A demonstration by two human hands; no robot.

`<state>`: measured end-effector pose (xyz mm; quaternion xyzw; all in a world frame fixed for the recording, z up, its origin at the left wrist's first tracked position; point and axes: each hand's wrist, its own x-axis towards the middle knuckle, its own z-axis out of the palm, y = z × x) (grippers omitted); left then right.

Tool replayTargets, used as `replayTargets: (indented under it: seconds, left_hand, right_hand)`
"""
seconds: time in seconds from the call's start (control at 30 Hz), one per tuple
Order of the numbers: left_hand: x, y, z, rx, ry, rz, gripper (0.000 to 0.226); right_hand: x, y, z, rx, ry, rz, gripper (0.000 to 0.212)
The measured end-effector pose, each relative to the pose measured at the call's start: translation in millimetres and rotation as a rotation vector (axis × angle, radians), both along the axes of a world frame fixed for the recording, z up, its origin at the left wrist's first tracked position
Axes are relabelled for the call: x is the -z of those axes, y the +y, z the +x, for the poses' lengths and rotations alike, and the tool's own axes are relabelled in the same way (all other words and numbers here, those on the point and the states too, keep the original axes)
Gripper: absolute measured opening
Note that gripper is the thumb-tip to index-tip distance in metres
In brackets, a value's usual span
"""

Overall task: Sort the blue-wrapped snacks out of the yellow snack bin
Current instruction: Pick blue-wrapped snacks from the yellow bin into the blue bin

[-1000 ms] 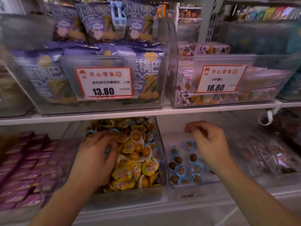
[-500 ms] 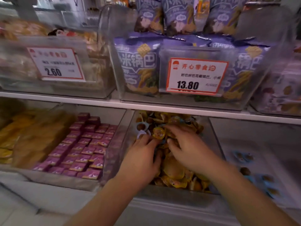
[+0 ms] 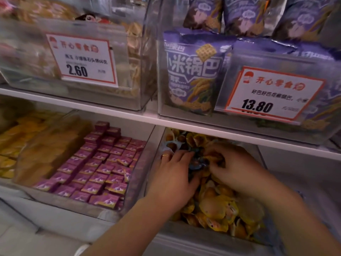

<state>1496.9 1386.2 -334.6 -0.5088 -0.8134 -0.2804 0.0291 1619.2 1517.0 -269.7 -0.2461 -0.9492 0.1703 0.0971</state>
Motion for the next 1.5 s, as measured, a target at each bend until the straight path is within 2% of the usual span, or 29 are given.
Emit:
replayTargets:
  seconds: [0.13, 0.23, 0.27, 0.37, 0.43, 0.47, 0.53, 0.6, 0.7, 0.8, 0.87, 0.93, 1.03, 1.13, 1.23, 1.4, 1.5]
  left_hand:
    - [-4, 3, 2, 0.033, 0.051, -0.022, 0.043]
    - [-7, 1, 1, 0.046, 0.043, 0.019, 0.031]
    - [-8, 1, 1, 0.05, 0.037, 0.033, 0.029]
    - [-10, 0, 2, 0.077, 0.009, 0.078, 0.026]
    - [-11, -1, 1, 0.078, -0.019, 0.118, 0.026]
    - [-11, -1, 0, 0.066, -0.035, 0.14, 0.026]
    - [-12, -2, -1, 0.041, -0.064, 0.172, 0.025]
    - [-14, -4, 1, 0.029, -0.084, 0.217, 0.025]
    - [-25, -8, 4, 0.0, -0.129, 0.355, 0.023]
    - [-42, -20, 5, 0.012, -0.093, 0.468, 0.026]
    - [-50, -34, -1, -0.004, -0.106, 0.535, 0.025]
    - [-52, -50, -11, -0.069, -0.199, 0.61, 0.022]
    - [-51, -72, -21, -0.138, -0.283, 0.646, 0.021]
    - [-51, -85, -22, -0.106, -0.35, 0.592, 0.01]
    - [-47, -91, -28, -0.115, -0.326, 0.575, 0.007]
    - [-41, -92, -37, -0.118, -0.283, 0.592, 0.018]
    - [-39, -89, -35, -0.087, -0.259, 0.594, 0.026]
  right_hand:
    - [-17, 7, 23, 0.015, -0.123, -0.069, 0.021]
    - [-22, 9, 32, 0.024, -0.215, -0.124, 0.009]
    - [-21, 9, 32, 0.027, -0.212, -0.12, 0.01]
    - [-10, 8, 27, 0.086, -0.086, 0.023, 0.031]
    - [1, 1, 18, 0.061, -0.008, 0.155, 0.028]
    - [7, -4, 12, 0.02, -0.008, 0.178, 0.029]
    - [20, -12, 4, -0.036, -0.094, 0.218, 0.046]
    - [26, -12, -2, -0.037, -0.108, 0.238, 0.044]
    - [22, -8, -4, -0.029, -0.024, 0.214, 0.032]
    - [13, -8, -4, 0.025, 0.173, 0.175, 0.023]
    - [9, -12, -4, 0.074, 0.303, 0.095, 0.023]
    - [8, -15, -6, 0.081, 0.337, 0.026, 0.029]
    - [13, -23, -19, 0.01, 0.29, -0.02, 0.034]
    - [23, -31, -35, -0.056, 0.213, -0.033, 0.035]
    - [35, -36, -58, -0.07, 0.185, -0.01, 0.037]
    - [46, -40, -93, 0.011, -0.148, 0.161, 0.066]
    - [45, -39, -97, 0.025, -0.156, 0.208, 0.057]
